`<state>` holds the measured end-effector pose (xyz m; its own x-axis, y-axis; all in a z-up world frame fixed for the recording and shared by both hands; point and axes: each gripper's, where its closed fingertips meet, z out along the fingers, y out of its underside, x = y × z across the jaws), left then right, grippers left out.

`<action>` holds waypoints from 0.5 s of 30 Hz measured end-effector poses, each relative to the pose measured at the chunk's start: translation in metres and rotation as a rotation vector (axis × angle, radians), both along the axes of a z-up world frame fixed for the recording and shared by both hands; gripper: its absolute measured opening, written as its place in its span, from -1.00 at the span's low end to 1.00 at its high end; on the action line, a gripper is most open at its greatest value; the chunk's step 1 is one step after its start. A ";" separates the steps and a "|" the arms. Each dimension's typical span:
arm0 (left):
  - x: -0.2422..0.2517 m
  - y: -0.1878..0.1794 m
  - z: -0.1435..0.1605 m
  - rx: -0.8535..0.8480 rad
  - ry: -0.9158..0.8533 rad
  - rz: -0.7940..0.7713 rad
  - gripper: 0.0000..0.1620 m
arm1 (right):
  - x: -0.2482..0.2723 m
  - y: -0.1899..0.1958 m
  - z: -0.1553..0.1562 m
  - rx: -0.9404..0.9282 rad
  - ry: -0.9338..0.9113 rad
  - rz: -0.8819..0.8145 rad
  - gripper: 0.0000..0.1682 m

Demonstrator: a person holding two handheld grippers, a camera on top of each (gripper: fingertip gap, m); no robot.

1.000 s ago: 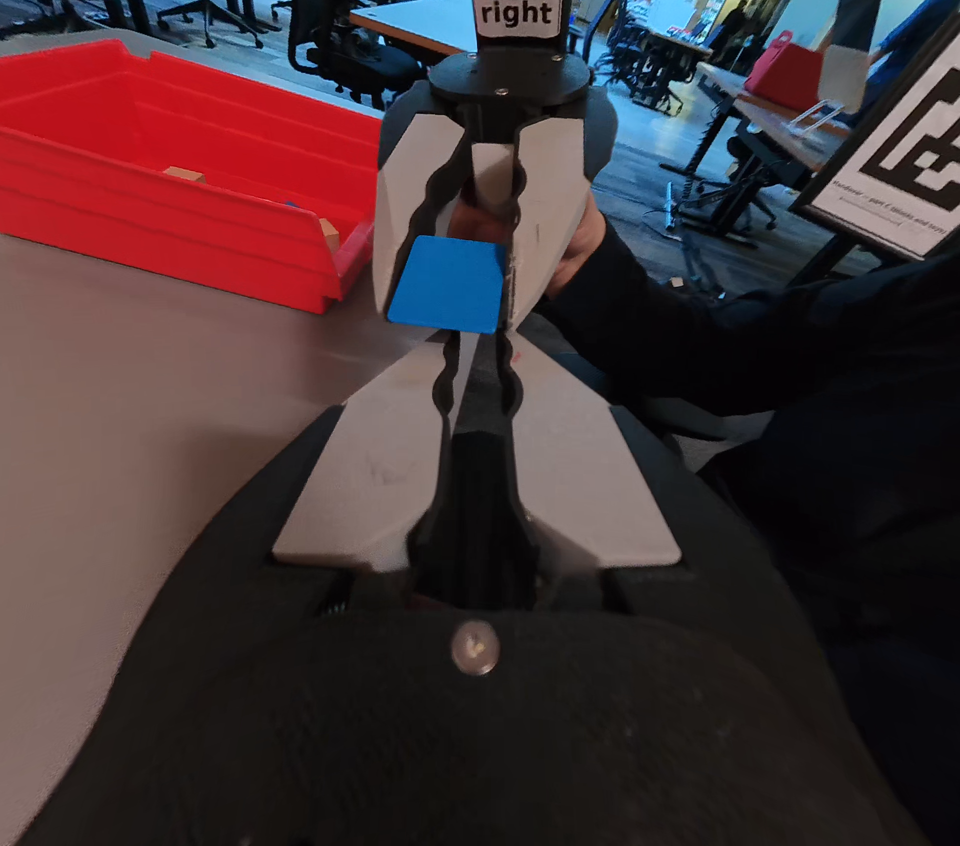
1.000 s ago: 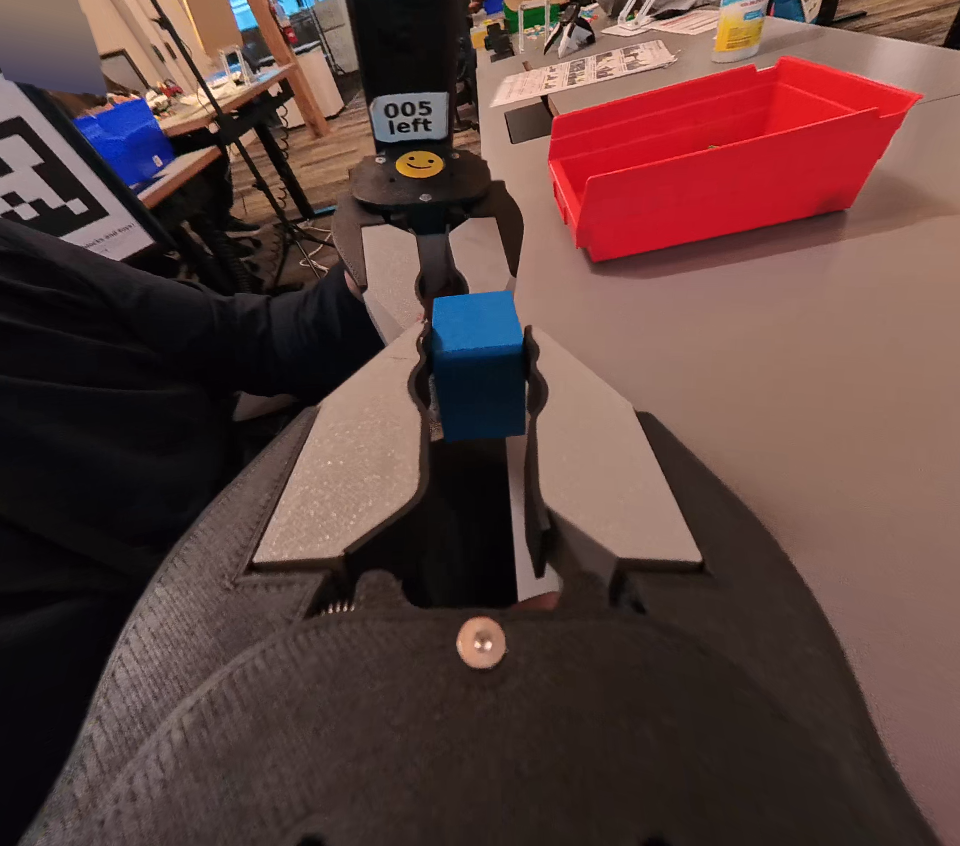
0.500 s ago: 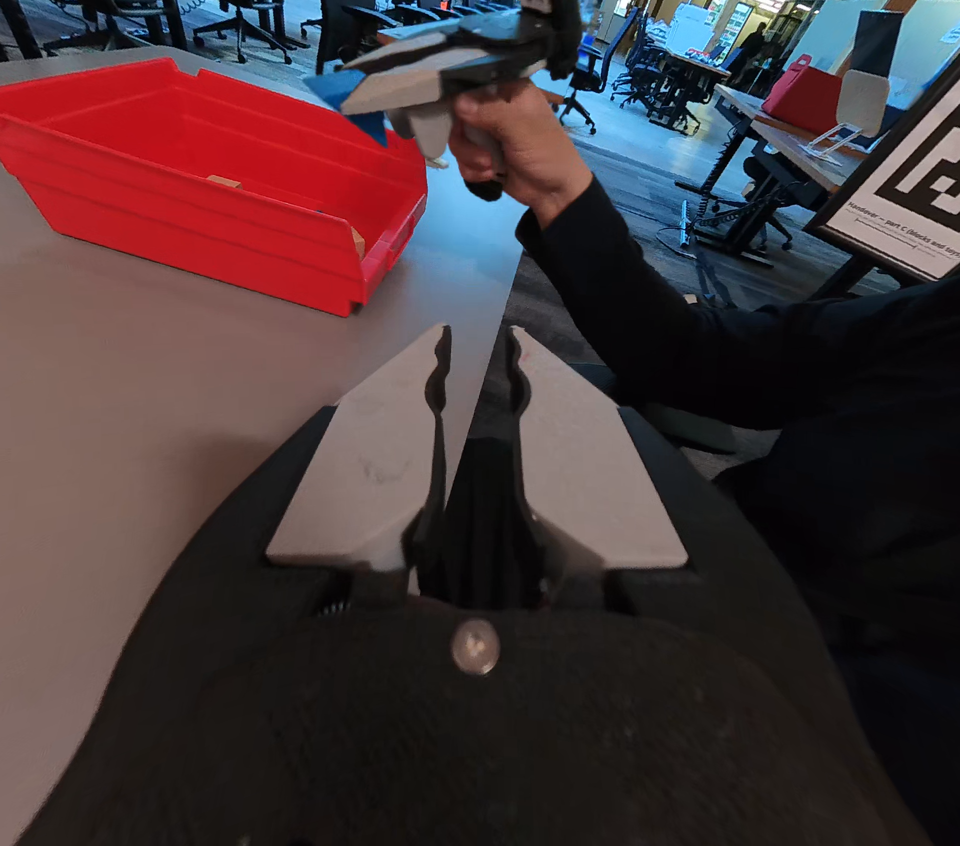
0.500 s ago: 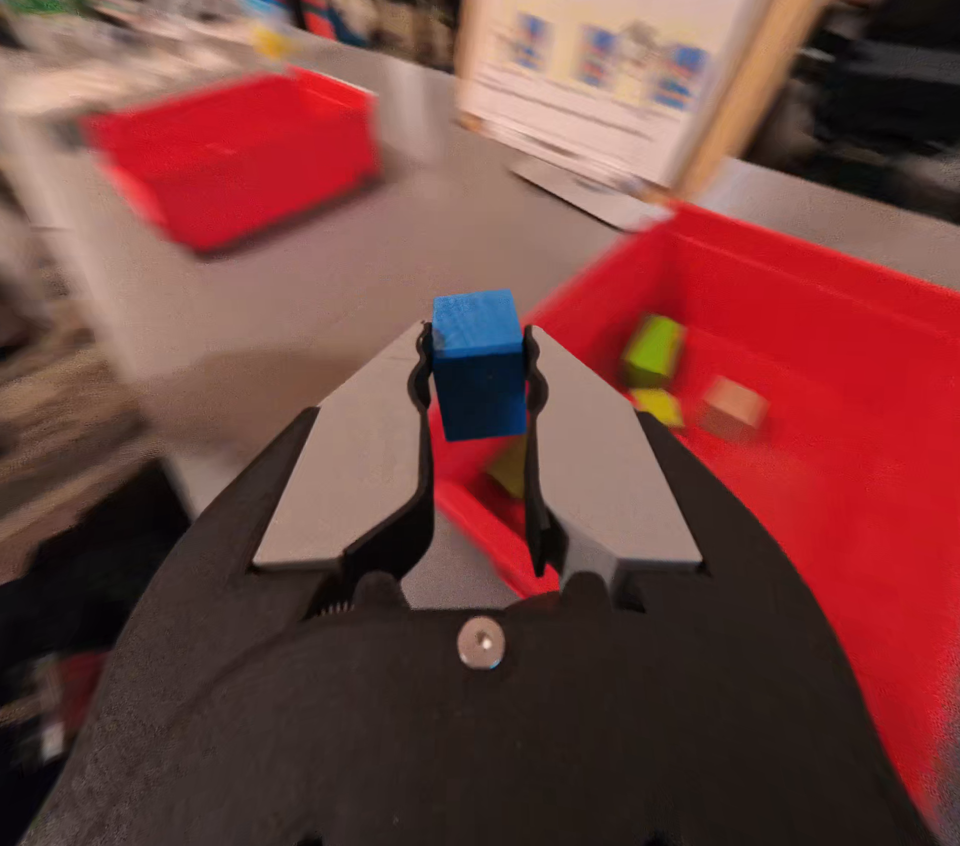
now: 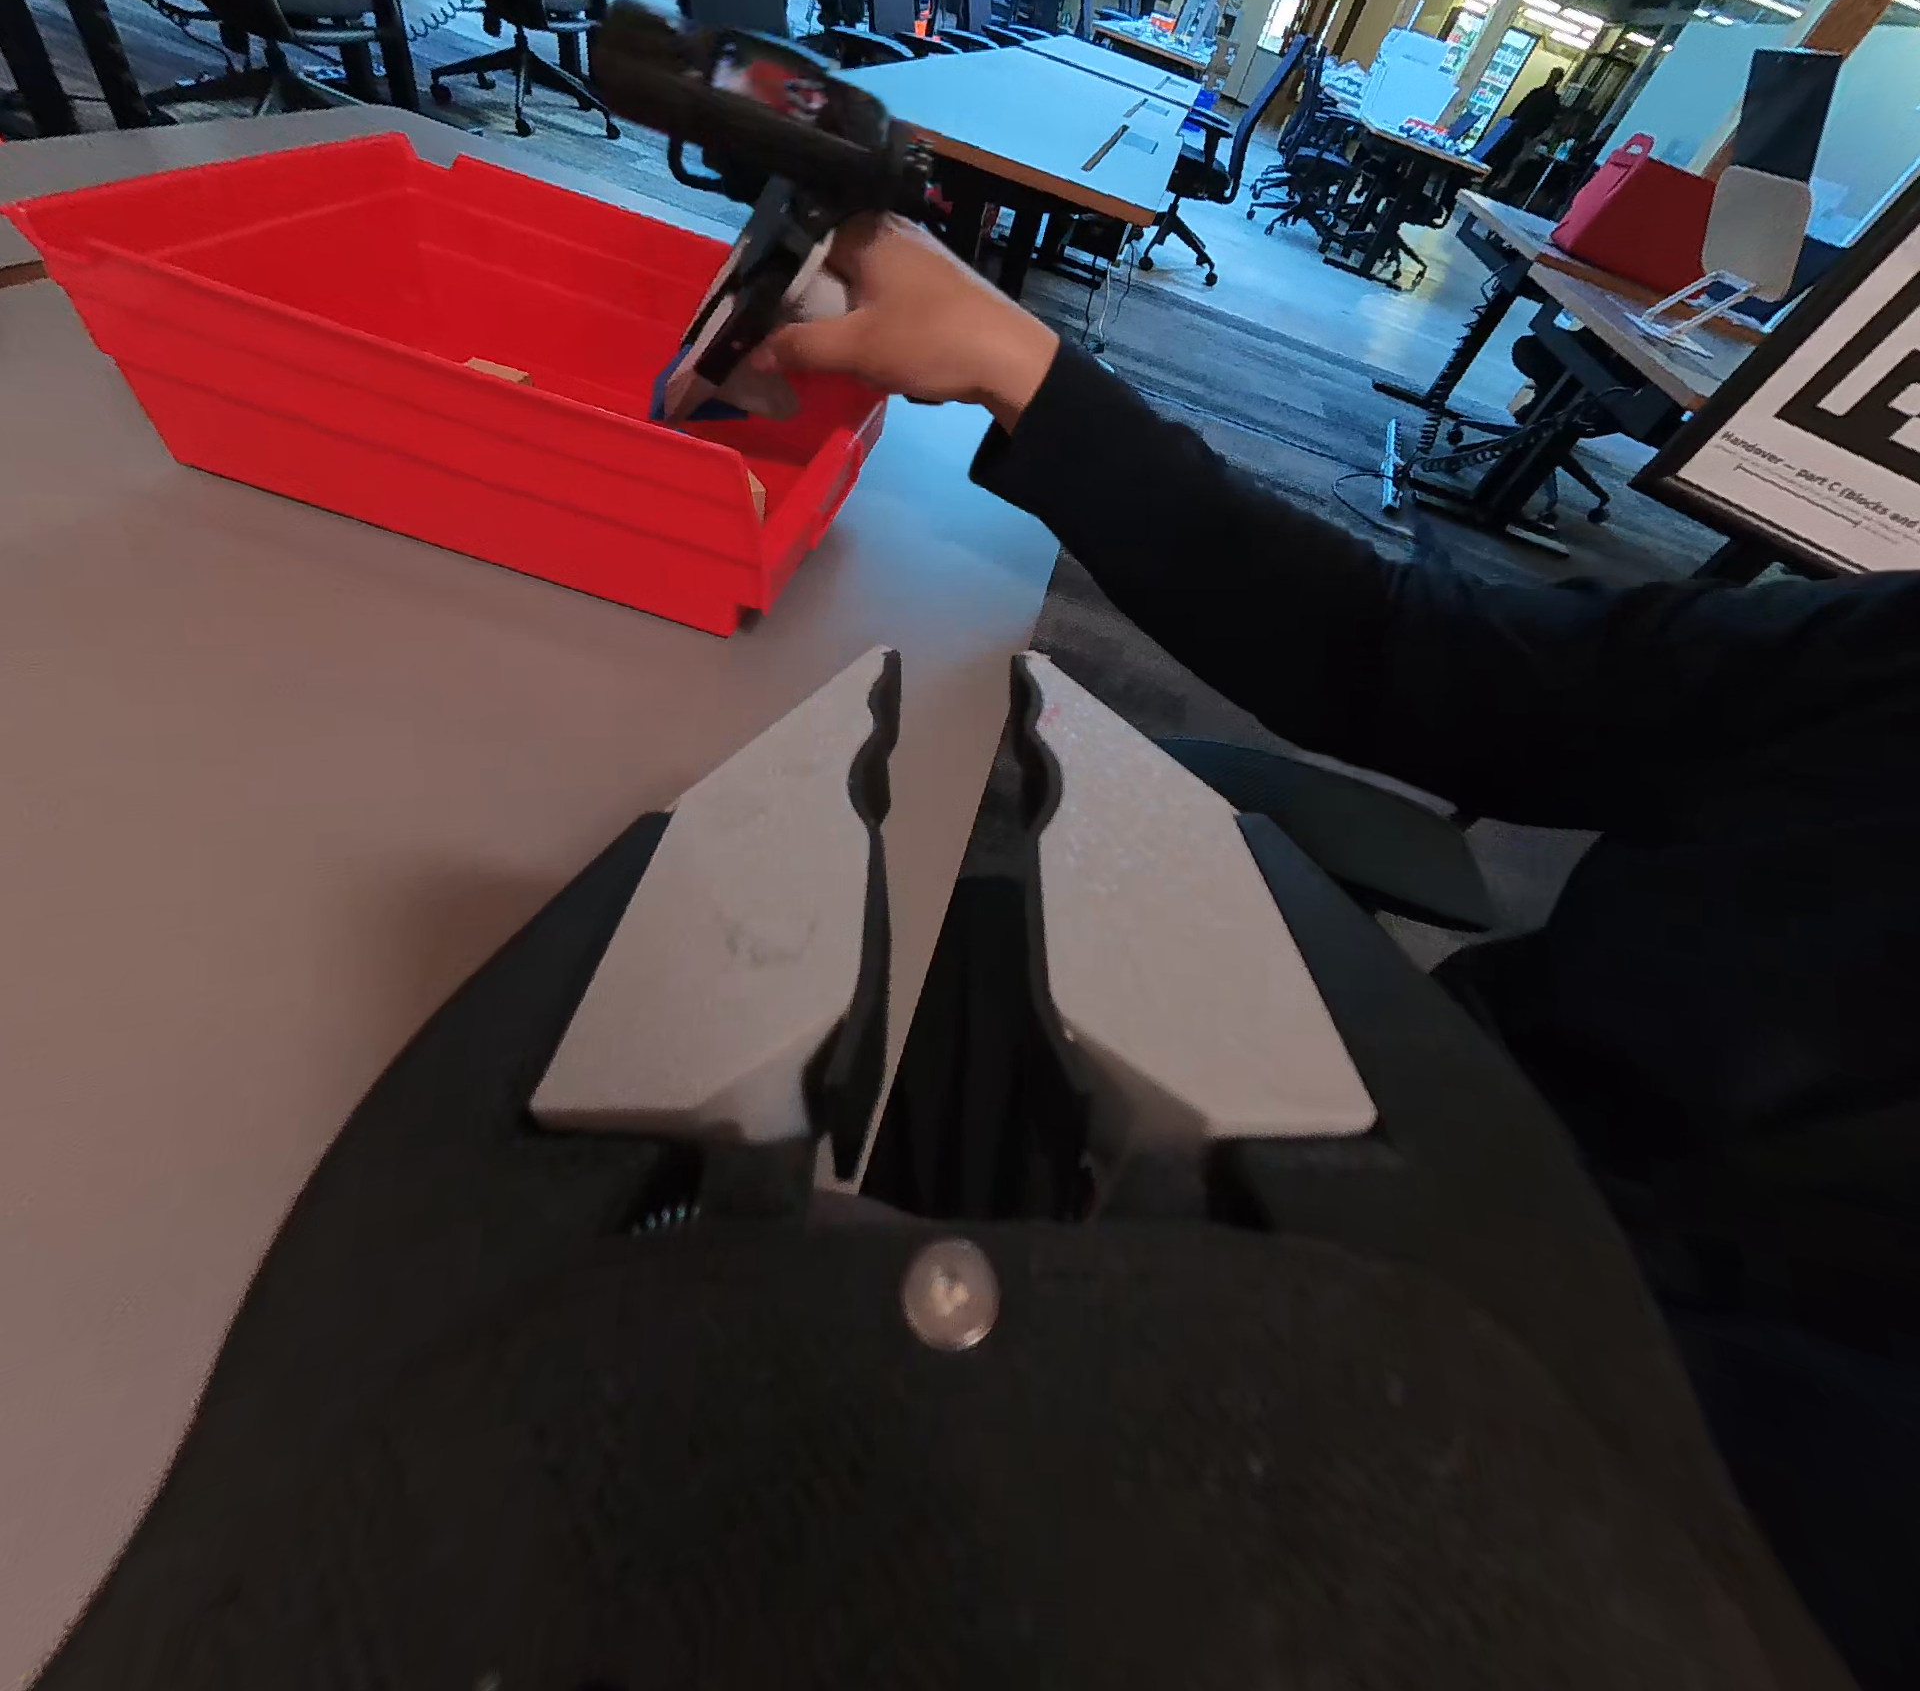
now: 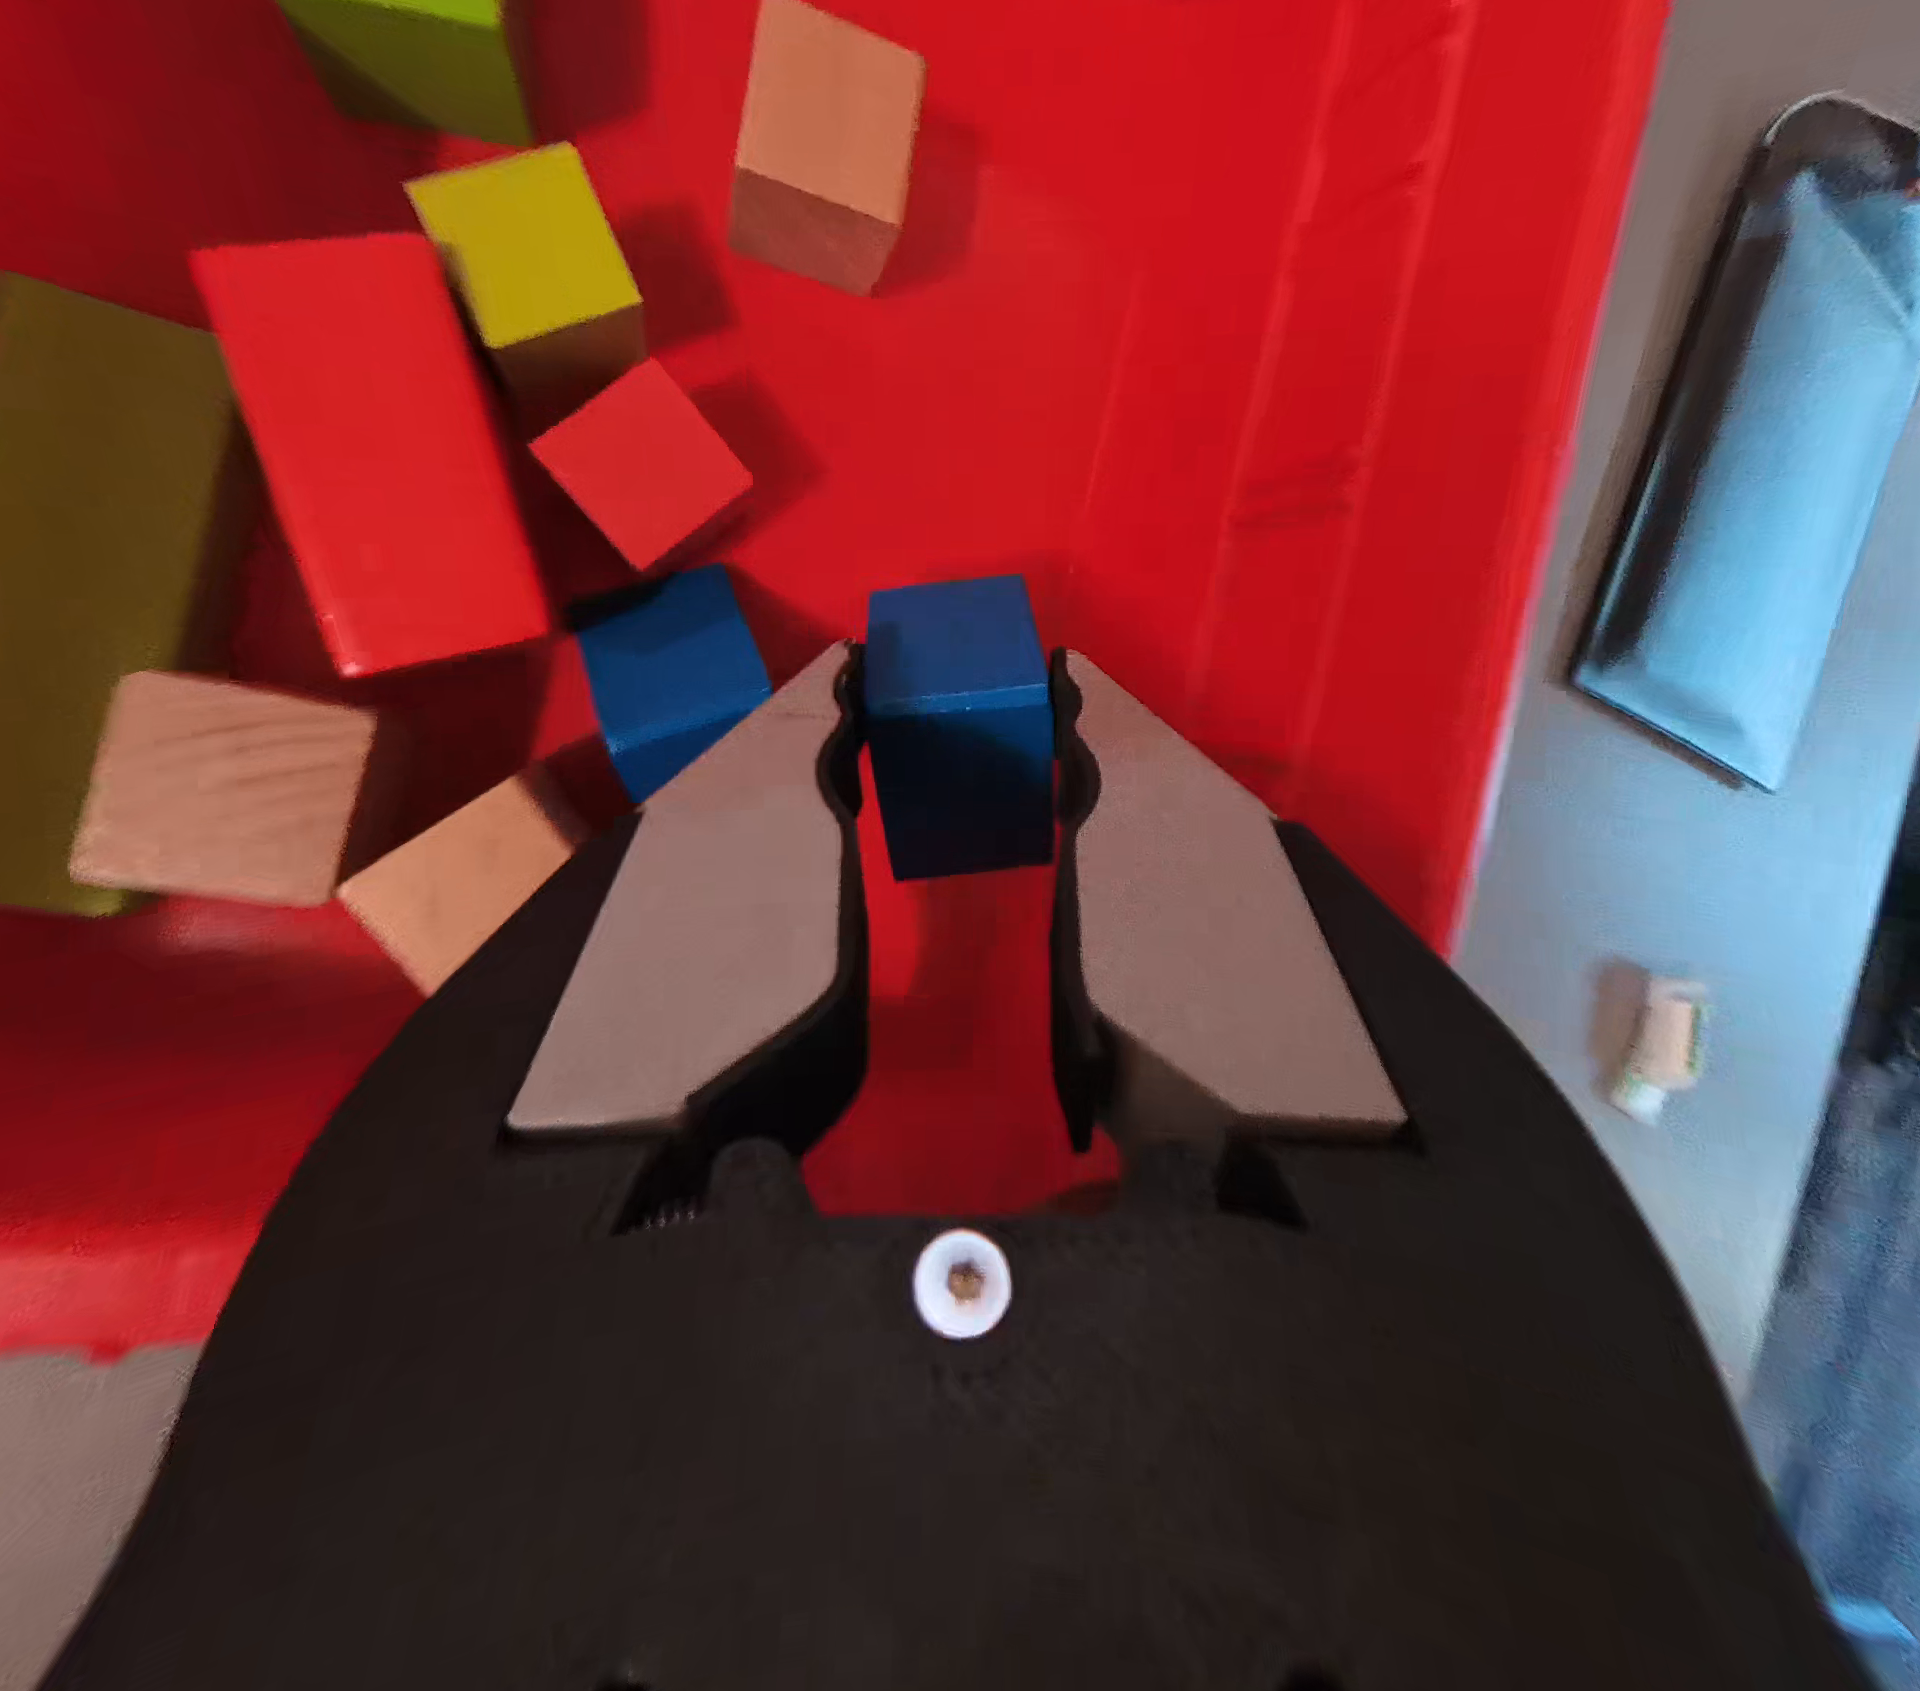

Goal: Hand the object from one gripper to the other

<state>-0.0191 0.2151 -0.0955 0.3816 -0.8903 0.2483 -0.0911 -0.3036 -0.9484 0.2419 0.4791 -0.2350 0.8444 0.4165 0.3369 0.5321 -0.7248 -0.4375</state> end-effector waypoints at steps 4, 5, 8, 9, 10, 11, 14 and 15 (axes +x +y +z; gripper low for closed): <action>-0.013 0.002 0.003 0.023 0.027 0.034 -0.77 | 0.000 -0.002 -0.020 -0.137 -0.014 -0.028 -0.61; -0.018 0.002 0.005 0.031 0.030 0.046 -0.76 | -0.008 -0.006 -0.021 -0.175 0.055 -0.022 -0.61; -0.039 0.005 0.014 0.020 0.024 0.089 -0.67 | -0.025 -0.017 -0.025 -0.247 0.181 0.016 -0.61; -0.048 0.008 0.015 0.001 0.027 0.115 -0.64 | -0.026 -0.019 -0.025 -0.257 0.190 0.017 -0.60; -0.059 0.012 0.016 -0.012 0.028 0.144 -0.62 | -0.025 -0.021 -0.024 -0.264 0.183 0.009 -0.59; -0.070 0.015 0.018 -0.016 0.027 0.178 -0.59 | -0.021 -0.022 -0.022 -0.254 0.166 0.002 -0.58; -0.105 0.021 0.023 -0.019 0.023 0.274 -0.52 | -0.015 -0.023 -0.007 -0.191 0.137 -0.007 -0.48; -0.119 0.022 0.025 -0.016 0.028 0.310 -0.49 | -0.015 -0.024 0.001 -0.161 0.140 -0.002 -0.40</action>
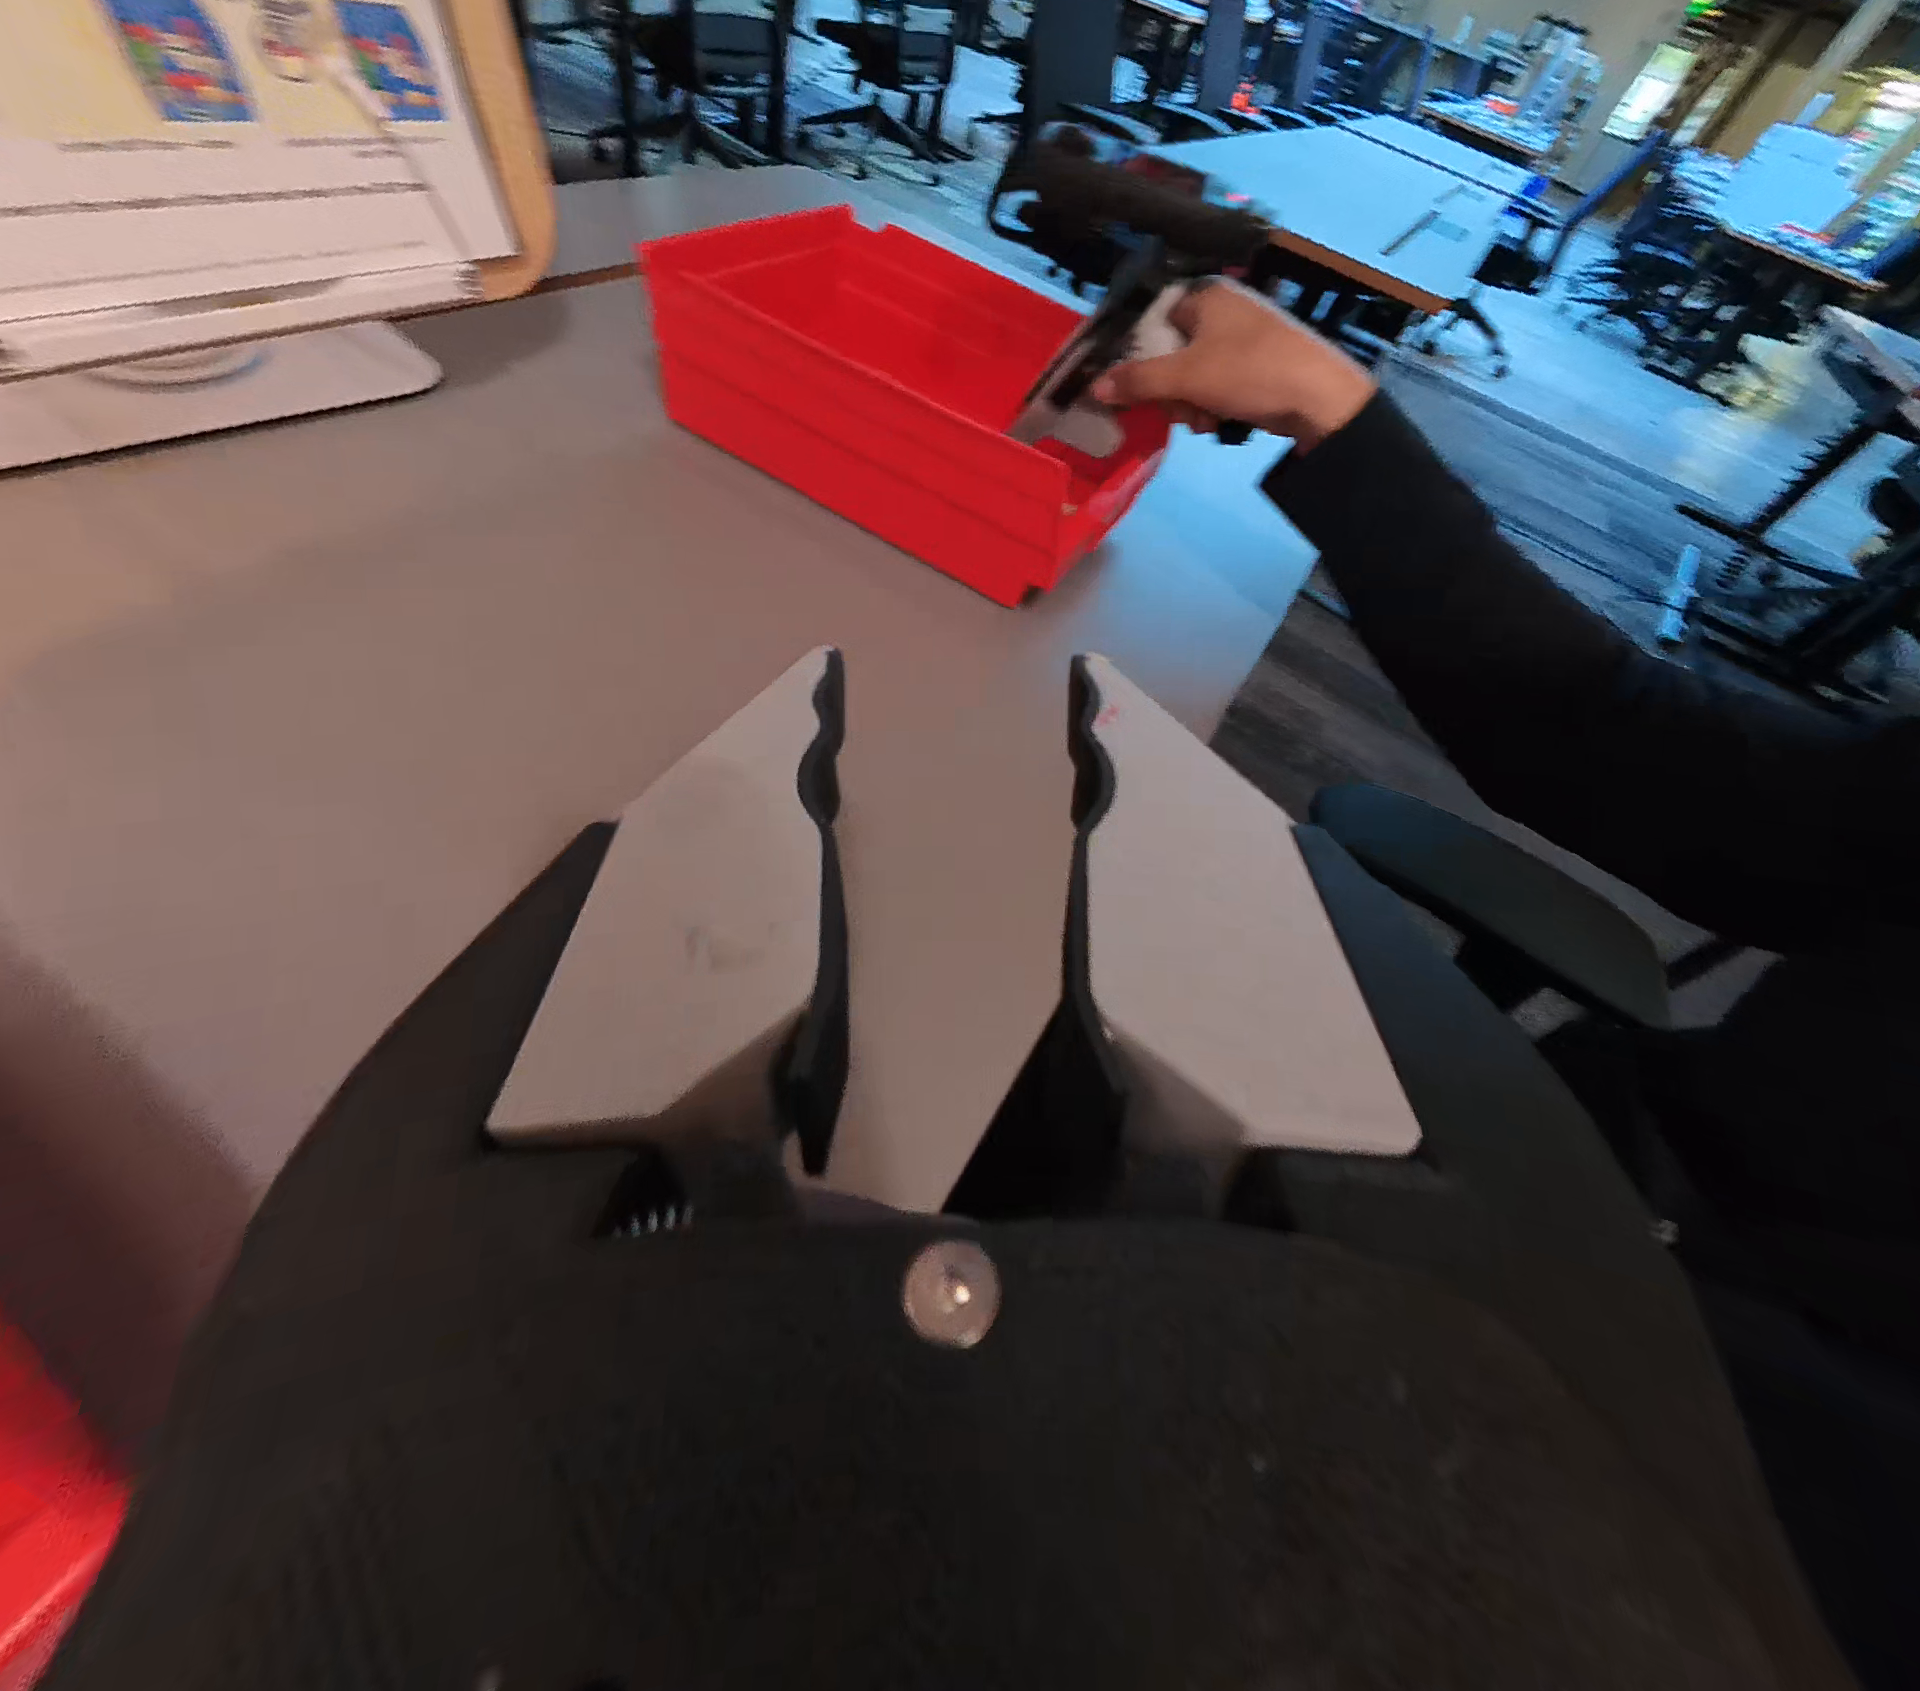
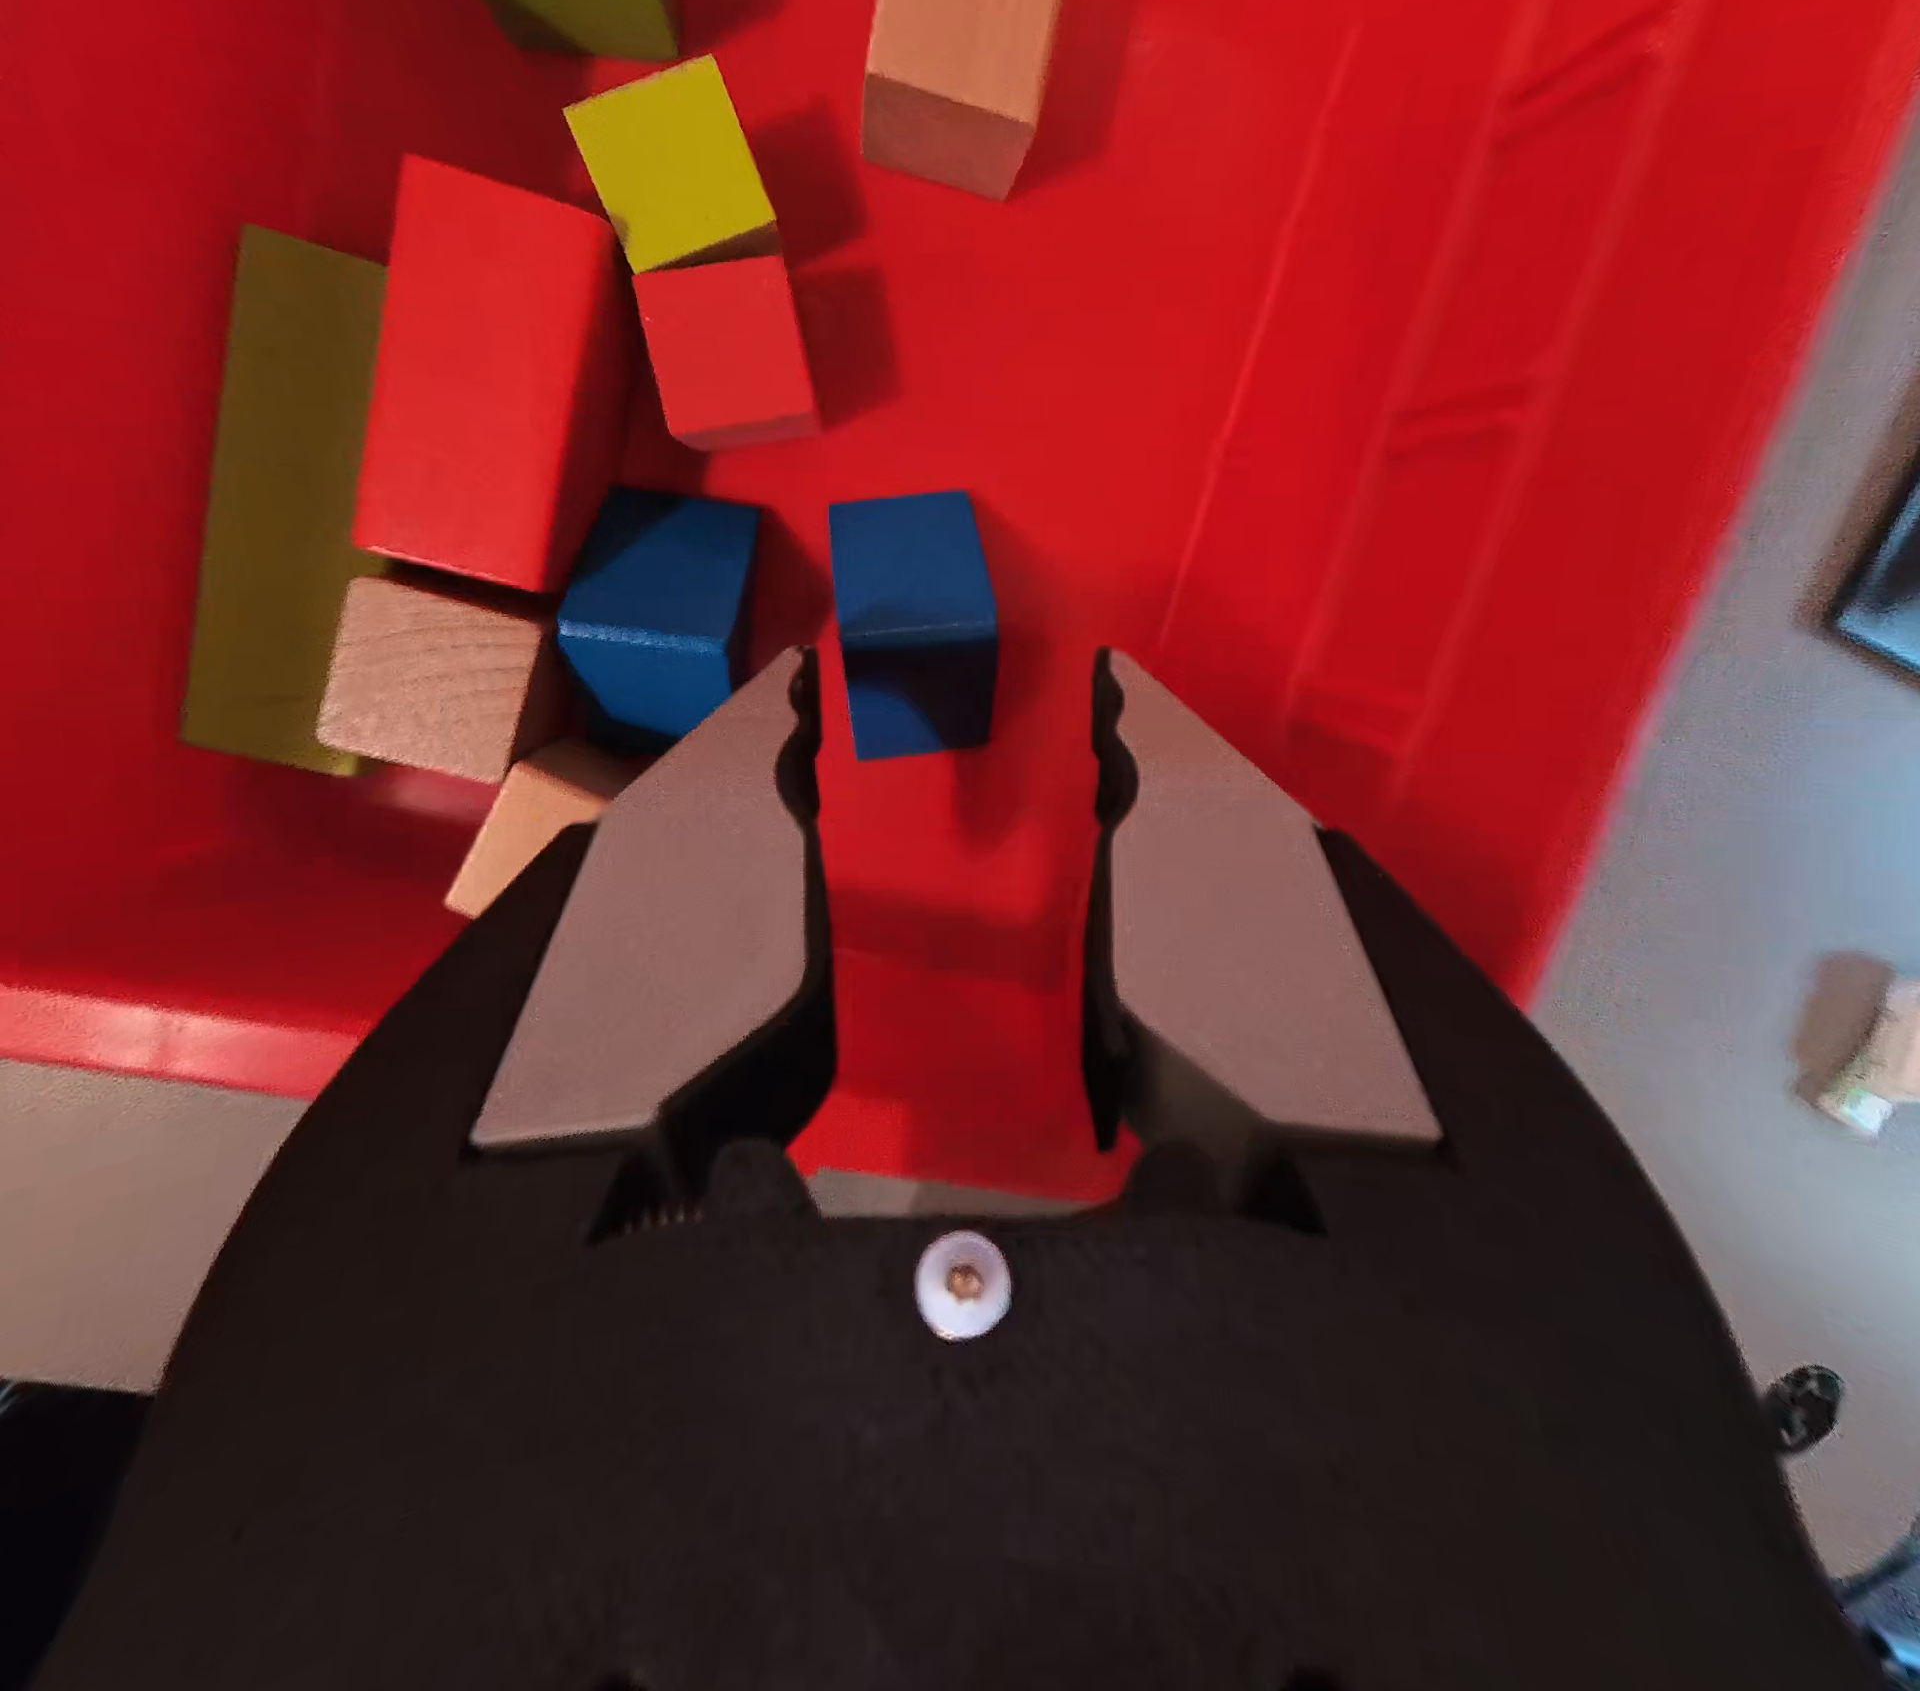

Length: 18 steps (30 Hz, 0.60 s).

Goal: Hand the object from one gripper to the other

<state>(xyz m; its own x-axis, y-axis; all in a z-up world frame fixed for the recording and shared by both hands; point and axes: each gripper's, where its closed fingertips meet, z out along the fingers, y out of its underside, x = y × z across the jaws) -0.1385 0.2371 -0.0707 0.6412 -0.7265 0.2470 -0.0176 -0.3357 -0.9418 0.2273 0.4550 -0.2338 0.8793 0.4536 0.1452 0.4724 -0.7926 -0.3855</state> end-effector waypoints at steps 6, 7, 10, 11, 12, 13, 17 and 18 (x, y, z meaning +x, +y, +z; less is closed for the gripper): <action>-0.173 0.011 -0.013 0.002 0.309 0.597 -0.42 | -0.026 -0.016 0.063 0.238 0.145 0.085 -0.50; -0.202 0.008 -0.012 -0.013 0.318 0.689 -0.42 | -0.034 -0.021 0.071 0.269 0.177 0.111 -0.53; -0.255 0.012 -0.007 -0.033 0.238 0.831 -0.42 | -0.049 -0.030 0.083 0.332 0.199 0.171 -0.66; -0.266 0.021 -0.008 -0.038 0.219 0.844 -0.42 | -0.052 -0.031 0.084 0.338 0.187 0.181 -0.67; -0.275 0.034 -0.012 -0.062 0.214 0.848 -0.42 | -0.055 -0.031 0.083 0.339 0.174 0.189 -0.67; -0.282 0.047 -0.020 -0.109 0.215 0.836 -0.41 | -0.059 -0.032 0.082 0.333 0.172 0.199 -0.67; -0.291 0.108 -0.050 -0.266 0.228 0.718 -0.33 | -0.083 -0.042 0.085 0.333 0.219 0.245 -0.66; -0.293 0.123 -0.057 -0.282 0.239 0.696 -0.33 | -0.091 -0.045 0.086 0.338 0.239 0.258 -0.66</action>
<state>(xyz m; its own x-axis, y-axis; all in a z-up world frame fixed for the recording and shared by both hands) -0.4314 0.3604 -0.1274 0.9847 -0.0685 0.1600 0.0930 -0.5698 -0.8165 0.1365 0.4099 -0.1477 0.7710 0.6235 0.1299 0.5040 -0.4727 -0.7228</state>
